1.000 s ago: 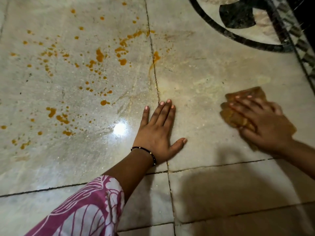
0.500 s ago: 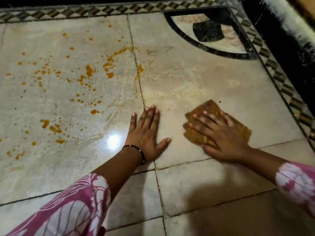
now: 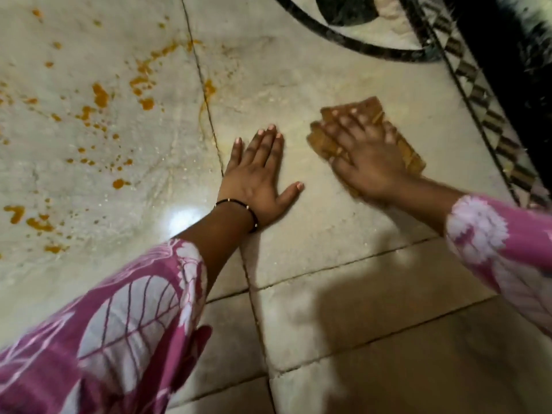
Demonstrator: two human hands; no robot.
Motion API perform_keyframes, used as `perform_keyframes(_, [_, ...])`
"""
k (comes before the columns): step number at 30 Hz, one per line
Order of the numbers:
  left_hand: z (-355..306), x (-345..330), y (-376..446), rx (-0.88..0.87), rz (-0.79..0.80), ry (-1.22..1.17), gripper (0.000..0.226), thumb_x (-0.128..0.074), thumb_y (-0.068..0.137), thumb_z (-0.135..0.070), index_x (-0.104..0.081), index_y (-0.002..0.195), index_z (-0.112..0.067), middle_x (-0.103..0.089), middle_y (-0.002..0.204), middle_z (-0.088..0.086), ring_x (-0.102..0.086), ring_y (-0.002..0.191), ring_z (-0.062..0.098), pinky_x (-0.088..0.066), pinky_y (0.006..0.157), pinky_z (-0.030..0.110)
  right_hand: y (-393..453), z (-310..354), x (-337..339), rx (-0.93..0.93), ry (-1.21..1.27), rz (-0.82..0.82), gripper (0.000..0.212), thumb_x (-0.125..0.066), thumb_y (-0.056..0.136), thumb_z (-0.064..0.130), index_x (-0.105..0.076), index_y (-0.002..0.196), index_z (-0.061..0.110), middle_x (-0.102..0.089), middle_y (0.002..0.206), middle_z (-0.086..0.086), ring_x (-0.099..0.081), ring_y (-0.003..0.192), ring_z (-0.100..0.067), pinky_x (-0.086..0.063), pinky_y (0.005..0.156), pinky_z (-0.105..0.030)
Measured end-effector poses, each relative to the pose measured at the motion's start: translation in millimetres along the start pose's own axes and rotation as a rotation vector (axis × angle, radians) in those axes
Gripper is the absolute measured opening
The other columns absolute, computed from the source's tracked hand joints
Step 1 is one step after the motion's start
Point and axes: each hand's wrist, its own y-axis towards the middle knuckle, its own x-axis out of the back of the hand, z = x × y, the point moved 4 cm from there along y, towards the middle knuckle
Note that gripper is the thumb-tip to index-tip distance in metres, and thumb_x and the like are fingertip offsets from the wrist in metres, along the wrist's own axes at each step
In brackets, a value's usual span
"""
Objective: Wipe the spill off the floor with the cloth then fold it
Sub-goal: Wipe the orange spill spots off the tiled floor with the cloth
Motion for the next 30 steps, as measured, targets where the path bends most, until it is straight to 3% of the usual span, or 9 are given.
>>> perform_keyframes(2, [1.6, -0.5, -0.8, 0.002, -0.030, -0.014, 0.086, -0.016, 0.088, -0.069, 0.004, 0.152, -0.015, 0.008, 0.160, 0.002, 0.008, 0.146, 0.017, 0.008, 0.118, 0.043, -24.0, -0.9, -2.2, 0.122, -0.017, 0.021, 0.070, -0.024, 0.084, 0.055, -0.018, 0.150, 0.033, -0.015, 0.159, 0.004, -0.006, 0.146, -0.020, -0.002, 0.113, -0.054])
perform_keyframes(4, [1.9, 0.7, -0.2, 0.003, -0.047, -0.030, 0.086, -0.016, 0.088, -0.068, 0.004, 0.152, -0.015, 0.009, 0.160, 0.002, 0.009, 0.146, 0.017, 0.008, 0.118, 0.042, -39.7, -17.6, -4.1, 0.102, -0.031, 0.014, 0.071, -0.026, 0.082, 0.056, -0.020, 0.150, 0.034, -0.018, 0.158, 0.005, -0.009, 0.146, -0.018, -0.006, 0.114, -0.052])
perform_keyframes(7, [1.4, -0.2, -0.7, 0.009, -0.051, -0.040, 0.086, -0.016, 0.088, -0.068, 0.005, 0.152, -0.015, 0.011, 0.160, 0.002, 0.010, 0.146, 0.017, 0.008, 0.118, 0.043, -22.0, -56.4, 4.7, -0.088, -0.030, -0.021, 0.071, -0.023, 0.081, 0.057, -0.020, 0.149, 0.037, -0.021, 0.158, 0.003, -0.014, 0.145, -0.022, -0.014, 0.111, -0.053])
perform_keyframes(12, [0.4, 2.4, -1.2, 0.021, -0.038, -0.047, 0.086, -0.017, 0.088, -0.067, 0.004, 0.152, -0.014, 0.010, 0.160, 0.002, 0.010, 0.146, 0.017, 0.006, 0.118, 0.044, 81.0, -64.9, 23.5, -0.364, 0.117, -0.050, 0.059, -0.029, 0.094, 0.047, -0.014, 0.150, 0.033, -0.012, 0.159, 0.001, -0.009, 0.145, -0.027, -0.008, 0.111, -0.061])
perform_keyframes(14, [0.0, 2.5, -1.2, 0.017, -0.036, -0.044, 0.086, -0.017, 0.088, -0.067, 0.004, 0.152, -0.014, 0.010, 0.160, 0.002, 0.010, 0.146, 0.017, 0.006, 0.118, 0.044, 102.0, -34.5, 24.0, -0.278, 0.093, -0.015, 0.058, -0.029, 0.095, 0.045, -0.016, 0.150, 0.030, -0.012, 0.160, 0.000, -0.008, 0.145, -0.028, -0.007, 0.111, -0.062])
perform_keyframes(18, [-0.7, 3.3, -1.3, 0.023, -0.048, -0.048, 0.086, -0.020, 0.088, -0.067, 0.002, 0.152, -0.013, 0.006, 0.160, 0.003, 0.007, 0.147, 0.017, 0.007, 0.118, 0.043, 71.3, 39.2, 18.0, 0.103, -0.021, 0.027, 0.066, -0.024, 0.086, 0.051, -0.021, 0.149, 0.030, -0.017, 0.158, 0.002, -0.013, 0.144, -0.026, -0.011, 0.110, -0.058])
perform_keyframes(21, [0.2, 2.7, -1.3, 0.022, -0.051, -0.048, 0.086, -0.019, 0.088, -0.067, 0.003, 0.152, -0.013, 0.007, 0.160, 0.003, 0.009, 0.146, 0.017, 0.008, 0.118, 0.043, 43.1, 34.3, 22.0, 0.235, -0.073, -0.001, 0.074, -0.018, 0.078, 0.061, -0.028, 0.146, 0.034, -0.028, 0.155, 0.004, -0.024, 0.140, -0.023, -0.022, 0.105, -0.050])
perform_keyframes(26, [0.5, 2.1, -2.0, 0.015, -0.064, -0.084, 0.086, -0.019, 0.088, -0.066, 0.006, 0.152, -0.014, 0.011, 0.159, 0.002, 0.012, 0.146, 0.016, 0.009, 0.118, 0.043, 75.4, -50.4, 28.6, -0.052, -0.037, -0.033, 0.073, -0.022, 0.081, 0.067, -0.022, 0.147, 0.037, -0.023, 0.157, 0.000, -0.024, 0.139, -0.027, -0.021, 0.105, -0.050])
perform_keyframes(30, [0.3, 2.2, -2.2, 0.020, -0.064, -0.088, 0.086, -0.020, 0.089, -0.066, 0.006, 0.152, -0.013, 0.011, 0.160, 0.003, 0.012, 0.146, 0.016, 0.008, 0.118, 0.043, 127.0, -32.8, 27.0, -0.173, 0.023, 0.035, 0.064, -0.024, 0.094, 0.059, -0.008, 0.150, 0.033, -0.004, 0.160, 0.002, -0.006, 0.146, -0.026, -0.004, 0.111, -0.062])
